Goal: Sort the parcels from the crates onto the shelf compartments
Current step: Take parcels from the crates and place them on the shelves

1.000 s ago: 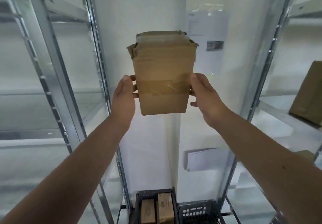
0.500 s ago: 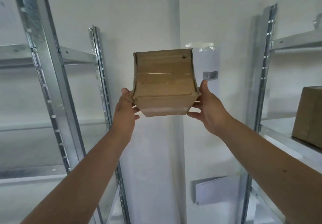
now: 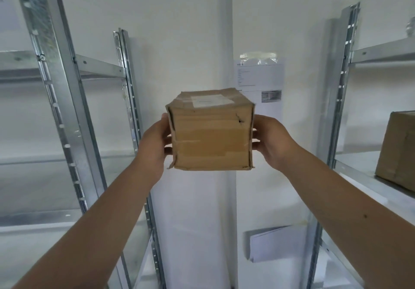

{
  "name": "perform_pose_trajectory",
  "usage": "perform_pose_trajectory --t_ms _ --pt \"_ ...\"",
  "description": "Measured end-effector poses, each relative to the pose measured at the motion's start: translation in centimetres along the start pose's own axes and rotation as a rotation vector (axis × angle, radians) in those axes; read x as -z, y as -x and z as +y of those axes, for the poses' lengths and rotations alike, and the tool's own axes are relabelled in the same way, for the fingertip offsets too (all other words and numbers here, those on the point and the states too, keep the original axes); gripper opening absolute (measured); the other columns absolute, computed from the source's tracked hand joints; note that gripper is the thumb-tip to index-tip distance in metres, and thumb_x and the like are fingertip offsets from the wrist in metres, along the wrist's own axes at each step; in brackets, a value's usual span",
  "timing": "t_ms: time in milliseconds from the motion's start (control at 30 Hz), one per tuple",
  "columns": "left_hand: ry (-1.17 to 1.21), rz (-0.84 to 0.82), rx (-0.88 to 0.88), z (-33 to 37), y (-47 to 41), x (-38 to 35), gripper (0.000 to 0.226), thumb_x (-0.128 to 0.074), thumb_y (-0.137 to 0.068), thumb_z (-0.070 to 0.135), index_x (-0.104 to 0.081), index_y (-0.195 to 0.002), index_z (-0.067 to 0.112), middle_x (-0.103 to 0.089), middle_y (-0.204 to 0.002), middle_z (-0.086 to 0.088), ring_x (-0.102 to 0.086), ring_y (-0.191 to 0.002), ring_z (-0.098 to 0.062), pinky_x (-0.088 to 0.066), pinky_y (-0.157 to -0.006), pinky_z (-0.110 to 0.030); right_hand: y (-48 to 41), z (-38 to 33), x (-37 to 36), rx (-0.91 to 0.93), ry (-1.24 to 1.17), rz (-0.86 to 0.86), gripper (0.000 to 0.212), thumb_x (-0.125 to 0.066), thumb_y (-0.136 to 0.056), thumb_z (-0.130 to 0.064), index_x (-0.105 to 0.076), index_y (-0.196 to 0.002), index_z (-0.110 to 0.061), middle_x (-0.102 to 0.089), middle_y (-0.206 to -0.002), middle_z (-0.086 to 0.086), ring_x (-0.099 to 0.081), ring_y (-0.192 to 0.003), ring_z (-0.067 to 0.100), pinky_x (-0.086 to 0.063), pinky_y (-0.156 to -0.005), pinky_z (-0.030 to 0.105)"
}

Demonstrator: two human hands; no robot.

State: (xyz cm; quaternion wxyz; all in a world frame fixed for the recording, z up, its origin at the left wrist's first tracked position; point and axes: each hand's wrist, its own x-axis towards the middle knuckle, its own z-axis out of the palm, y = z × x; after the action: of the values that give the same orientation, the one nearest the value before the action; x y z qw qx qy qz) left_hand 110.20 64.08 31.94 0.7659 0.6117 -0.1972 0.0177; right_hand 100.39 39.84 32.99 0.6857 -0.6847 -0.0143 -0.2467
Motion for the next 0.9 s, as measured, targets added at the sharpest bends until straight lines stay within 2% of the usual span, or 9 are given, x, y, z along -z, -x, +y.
perform_pose_trajectory --t_ms 33,100,167,267,433,533,633,800,900 --pt "-0.017 -0.004 -0.026 0.1 -0.1 0.0 0.040 -0.053 -0.107 0.045 -0.082 -0.085 0.028 -0.079 -0.092 0.005 -0.067 -0.101 -0.029 -0.050 -0.091 -0.046 0.0 0.0 -0.1 -0.008 -0.028 0.008 0.028 -0.063 -0.095 -0.040 -0.085 -0.098 -0.022 -0.077 -0.100 0.002 -0.065 -0.087 0.025 -0.051 -0.081 0.043" --pt "-0.049 -0.019 -0.081 0.2 -0.2 0.0 0.036 -0.051 -0.107 0.046 -0.078 -0.091 0.029 -0.076 -0.089 0.010 -0.065 -0.093 -0.021 -0.046 -0.082 -0.039 0.0 0.0 -0.1 -0.021 -0.056 0.030 0.038 -0.061 -0.097 -0.051 -0.085 -0.105 -0.023 -0.079 -0.114 0.007 -0.073 -0.100 0.030 -0.057 -0.088 0.044" --pt "-0.072 -0.056 -0.109 0.2 -0.2 0.0 0.036 -0.048 -0.107 0.050 -0.078 -0.104 0.030 -0.077 -0.101 0.010 -0.068 -0.099 -0.019 -0.048 -0.082 -0.036 -0.1 0.0 -0.1 -0.031 -0.049 0.063 0.043 -0.056 -0.104 -0.054 -0.082 -0.109 -0.020 -0.080 -0.114 0.004 -0.075 -0.105 0.030 -0.058 -0.094 0.044" --pt "-0.023 -0.057 -0.068 0.2 0.1 -0.2 0.036 -0.048 -0.110 0.045 -0.077 -0.114 0.023 -0.079 -0.116 0.006 -0.072 -0.105 -0.018 -0.054 -0.086 -0.035 -0.2 0.0 -0.1 -0.041 -0.056 0.085 0.042 -0.049 -0.111 -0.044 -0.077 -0.109 -0.013 -0.081 -0.101 -0.001 -0.076 -0.087 0.020 -0.059 -0.079 0.035" --pt "0.019 -0.044 -0.012 -0.3 0.1 -0.7 0.029 -0.058 -0.107 0.040 -0.075 -0.112 0.017 -0.080 -0.110 0.001 -0.072 -0.106 -0.023 -0.057 -0.088 -0.040 -0.4 0.3 -1.0 -0.026 -0.002 0.108 0.040 -0.058 -0.107 -0.041 -0.077 -0.120 -0.008 -0.081 -0.109 0.005 -0.078 -0.092 0.023 -0.060 -0.074 0.032" --pt "0.005 -0.052 -0.001 -0.5 0.2 -1.0 0.026 -0.058 -0.106 0.042 -0.076 -0.106 0.023 -0.080 -0.104 0.004 -0.072 -0.101 -0.018 -0.056 -0.083 -0.037 -0.6 0.9 -1.3 -0.052 -0.003 0.134 0.043 -0.060 -0.105 -0.046 -0.078 -0.119 -0.009 -0.081 -0.111 0.003 -0.077 -0.105 0.025 -0.064 -0.085 0.038" --pt "-0.005 -0.051 0.006 -0.5 0.5 -1.2 0.025 -0.060 -0.104 0.046 -0.076 -0.112 0.027 -0.080 -0.110 0.005 -0.072 -0.111 -0.020 -0.056 -0.094 -0.042 -0.7 1.6 -1.3 -0.086 0.059 0.144 0.046 -0.056 -0.103 -0.058 -0.079 -0.115 -0.019 -0.081 -0.112 -0.005 -0.075 -0.112 0.023 -0.059 -0.100 0.053" --pt "-0.023 -0.106 0.035 -0.9 0.8 -1.6 0.033 -0.059 -0.104 0.049 -0.073 -0.125 0.028 -0.079 -0.117 0.005 -0.071 -0.117 -0.023 -0.053 -0.107 -0.051 0.6 1.4 -0.9 -0.117 0.041 0.150 0.047 -0.046 -0.109 -0.055 -0.077 -0.116 -0.020 -0.081 -0.110 -0.002 -0.076 -0.109 0.025 -0.060 -0.097 0.053" --pt "-0.018 -0.133 0.056 -1.1 1.0 -2.7 0.034 -0.061 -0.103 0.052 -0.072 -0.126 0.030 -0.078 -0.117 0.007 -0.071 -0.118 -0.022 -0.052 -0.107 -0.054 1.5 1.1 0.0 -0.127 0.046 0.164 0.047 -0.047 -0.107 -0.060 -0.074 -0.123 -0.025 -0.079 -0.115 -0.007 -0.075 -0.112 0.022 -0.060 -0.097 0.057"
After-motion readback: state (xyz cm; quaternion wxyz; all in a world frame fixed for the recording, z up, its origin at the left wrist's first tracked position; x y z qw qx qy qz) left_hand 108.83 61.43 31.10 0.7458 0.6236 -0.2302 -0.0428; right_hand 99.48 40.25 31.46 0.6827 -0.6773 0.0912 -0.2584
